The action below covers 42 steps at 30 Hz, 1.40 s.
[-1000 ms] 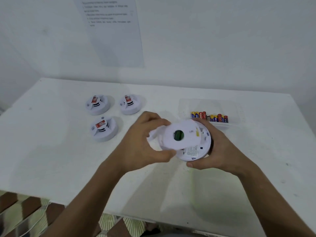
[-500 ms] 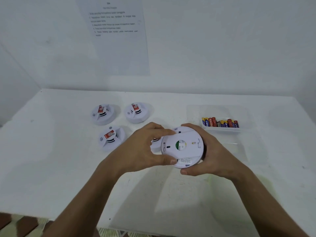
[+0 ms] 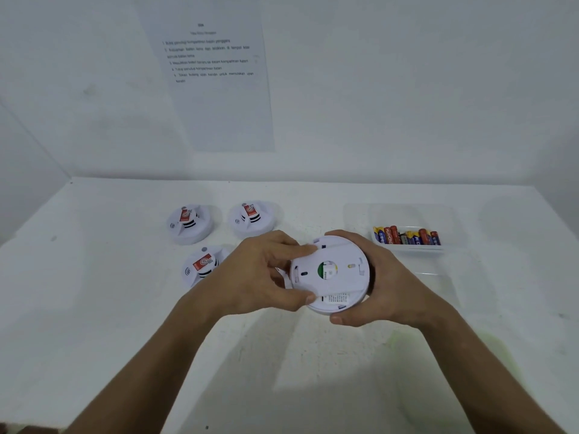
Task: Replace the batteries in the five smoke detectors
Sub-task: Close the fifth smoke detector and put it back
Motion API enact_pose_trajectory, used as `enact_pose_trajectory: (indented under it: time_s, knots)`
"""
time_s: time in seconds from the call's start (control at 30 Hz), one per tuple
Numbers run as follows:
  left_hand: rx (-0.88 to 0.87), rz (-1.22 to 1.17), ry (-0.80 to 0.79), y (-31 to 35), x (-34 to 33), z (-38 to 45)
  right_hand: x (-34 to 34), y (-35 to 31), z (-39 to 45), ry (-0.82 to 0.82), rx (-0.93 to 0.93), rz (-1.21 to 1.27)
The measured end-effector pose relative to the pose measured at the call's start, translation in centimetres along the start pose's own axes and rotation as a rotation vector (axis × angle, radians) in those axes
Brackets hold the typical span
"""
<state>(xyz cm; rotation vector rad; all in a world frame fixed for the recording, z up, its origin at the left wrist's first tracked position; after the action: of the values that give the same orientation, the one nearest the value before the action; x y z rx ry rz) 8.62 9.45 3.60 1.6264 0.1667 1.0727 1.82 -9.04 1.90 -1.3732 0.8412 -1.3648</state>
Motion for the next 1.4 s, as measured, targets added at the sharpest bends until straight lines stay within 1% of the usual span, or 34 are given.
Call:
enact_pose_trajectory:
  time_s: [0.1, 0.27, 0.37, 0.47, 0.5, 0.6, 0.67, 0.73, 0.8, 0.87, 0.93, 1.0, 1.07, 1.23, 1.4]
  knots:
    - [-0.017, 0.019, 0.01, -0.3, -0.1, 0.5, 0.3, 0.1, 0.3, -0.038, -0.013, 0.01]
    - [-0.048, 0.033, -0.047, -0.2, 0.0, 1.0, 0.6, 0.7, 0.8, -0.087, -0.048, 0.024]
    - [-0.037, -0.012, -0.021, -0.4, 0.2, 1.3, 0.7, 1.1, 0.9, -0.051, -0.064, 0.034]
    - [0.044, -0.199, 0.066, -1.2, 0.5, 1.3, 0.9, 1.4, 1.2, 0.032, -0.033, -0.168]
    - [0.046, -0.25, 0.078, -1.2, 0.5, 1.2, 1.0, 1.5, 1.2, 0.043, -0.035, -0.234]
    - [-0.017, -0.382, 0.065, -0.7, 0.5, 0.8, 1.0, 1.7, 1.3, -0.002, -0.089, -0.35]
    - [-0.036, -0.463, 0.075, -0.6, 0.8, 0.6, 0.7, 1.5, 1.4, -0.039, -0.063, -0.41]
    - [-0.041, -0.397, 0.126, -1.0, 1.0, 0.4, 0.5, 1.5, 1.5, -0.045, -0.047, -0.355]
    - [-0.012, -0.261, 0.151, -1.6, 0.9, 0.1, 0.3, 1.3, 1.5, -0.008, -0.035, -0.171]
    - [0.014, -0.171, 0.079, -1.7, 0.1, -0.2, 0.4, 1.1, 1.5, 0.047, -0.012, -0.021]
    - [0.009, -0.141, 0.01, -1.5, -0.7, -0.3, 0.4, 1.0, 1.3, 0.064, -0.011, 0.094]
    - [-0.002, -0.162, 0.01, -1.3, -0.9, -0.1, 0.1, 1.2, 1.0, 0.055, -0.028, 0.15]
    - [-0.014, -0.143, 0.032, -1.4, -0.6, 0.0, 0.0, 1.5, 0.8, 0.053, -0.045, 0.134]
    - [-0.045, 0.033, 0.047, -0.9, 0.1, -0.2, 0.2, 2.0, 0.8, 0.064, -0.095, 0.006]
    - [-0.049, 0.08, 0.026, -1.2, 0.7, 0.1, -0.1, 2.1, 1.0, 0.104, -0.087, -0.058]
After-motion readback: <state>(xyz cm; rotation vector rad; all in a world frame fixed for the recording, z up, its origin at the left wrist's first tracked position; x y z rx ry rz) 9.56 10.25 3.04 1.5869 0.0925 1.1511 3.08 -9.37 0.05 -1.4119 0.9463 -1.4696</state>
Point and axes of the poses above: each hand's wrist, its own z-axis towards the middle knuckle, its own x-axis out of the back of the hand, y = z × x, the point moved 4 cm from there along z, towards the middle knuckle, and after that the axes turned 2 degrees about y, right-handed, at the moved point
